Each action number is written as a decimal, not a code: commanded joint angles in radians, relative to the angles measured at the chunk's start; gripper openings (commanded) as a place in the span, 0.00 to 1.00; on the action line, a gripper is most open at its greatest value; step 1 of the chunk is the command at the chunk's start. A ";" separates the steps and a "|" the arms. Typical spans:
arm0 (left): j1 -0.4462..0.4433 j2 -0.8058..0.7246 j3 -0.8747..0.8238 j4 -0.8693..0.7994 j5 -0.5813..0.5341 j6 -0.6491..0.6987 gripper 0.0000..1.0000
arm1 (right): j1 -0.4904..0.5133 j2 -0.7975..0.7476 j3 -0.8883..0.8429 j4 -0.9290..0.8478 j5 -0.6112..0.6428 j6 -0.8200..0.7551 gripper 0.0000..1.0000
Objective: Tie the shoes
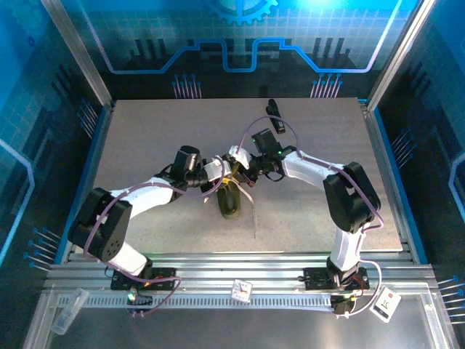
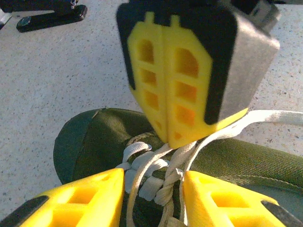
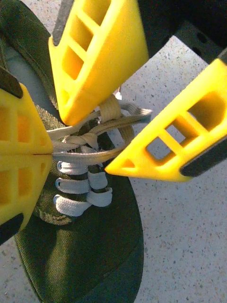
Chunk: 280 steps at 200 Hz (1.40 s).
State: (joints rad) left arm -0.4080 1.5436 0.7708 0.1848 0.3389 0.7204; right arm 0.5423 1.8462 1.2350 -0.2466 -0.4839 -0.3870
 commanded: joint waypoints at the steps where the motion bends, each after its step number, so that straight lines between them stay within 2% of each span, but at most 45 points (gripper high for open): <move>1: 0.011 -0.007 0.031 -0.018 0.052 -0.029 0.34 | -0.007 -0.022 -0.018 0.031 -0.027 -0.019 0.03; 35: 0.020 0.002 0.038 -0.025 0.058 -0.043 0.32 | -0.007 -0.034 -0.031 0.049 -0.029 -0.019 0.02; 86: 0.027 0.000 0.045 -0.070 0.090 -0.018 0.47 | -0.007 -0.029 -0.029 0.045 -0.032 -0.020 0.02; 121: 0.026 -0.005 0.057 -0.124 0.104 0.014 0.50 | -0.006 -0.027 -0.028 0.041 -0.030 -0.019 0.02; 179: 0.019 -0.023 0.056 -0.179 0.111 0.047 0.62 | -0.006 -0.027 -0.026 0.040 -0.032 -0.019 0.02; 280: -0.005 0.069 0.104 -0.172 0.043 0.039 0.62 | -0.006 -0.026 -0.028 0.040 -0.038 -0.020 0.02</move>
State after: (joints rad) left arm -0.4072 1.5951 0.8452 0.0227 0.3851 0.7582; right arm 0.5423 1.8450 1.2118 -0.2153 -0.4911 -0.3870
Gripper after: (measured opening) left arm 0.622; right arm 0.048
